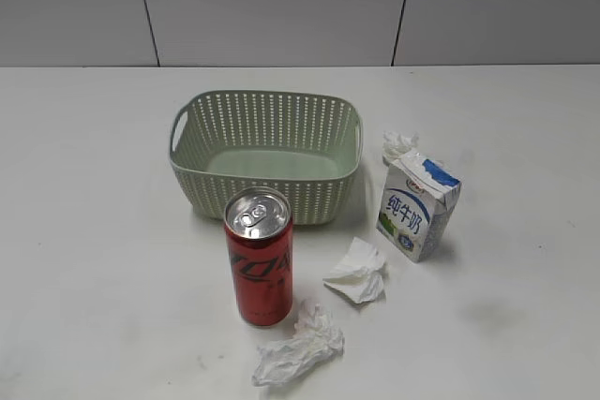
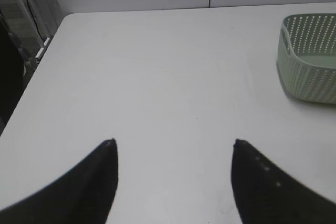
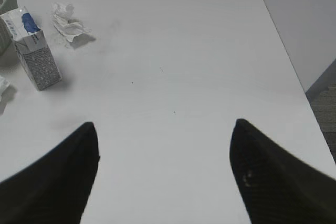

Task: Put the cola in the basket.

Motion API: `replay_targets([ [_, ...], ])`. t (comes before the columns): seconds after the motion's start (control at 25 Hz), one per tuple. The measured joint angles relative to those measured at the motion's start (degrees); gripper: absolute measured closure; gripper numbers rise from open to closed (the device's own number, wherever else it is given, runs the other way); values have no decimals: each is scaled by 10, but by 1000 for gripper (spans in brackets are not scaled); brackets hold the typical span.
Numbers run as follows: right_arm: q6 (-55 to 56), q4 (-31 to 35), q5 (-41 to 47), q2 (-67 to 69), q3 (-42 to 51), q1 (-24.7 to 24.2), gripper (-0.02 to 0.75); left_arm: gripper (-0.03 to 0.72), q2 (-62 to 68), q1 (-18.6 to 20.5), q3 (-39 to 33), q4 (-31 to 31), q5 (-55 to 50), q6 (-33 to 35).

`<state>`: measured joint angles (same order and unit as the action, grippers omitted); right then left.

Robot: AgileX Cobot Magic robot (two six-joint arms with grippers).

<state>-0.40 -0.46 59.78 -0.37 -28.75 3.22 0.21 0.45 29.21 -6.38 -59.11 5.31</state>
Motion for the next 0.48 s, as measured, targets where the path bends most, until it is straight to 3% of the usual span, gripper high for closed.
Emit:
replay_targets([
  [0.48, 0, 0, 0, 0, 0, 0, 150, 166, 0, 0, 0, 0, 0, 0],
])
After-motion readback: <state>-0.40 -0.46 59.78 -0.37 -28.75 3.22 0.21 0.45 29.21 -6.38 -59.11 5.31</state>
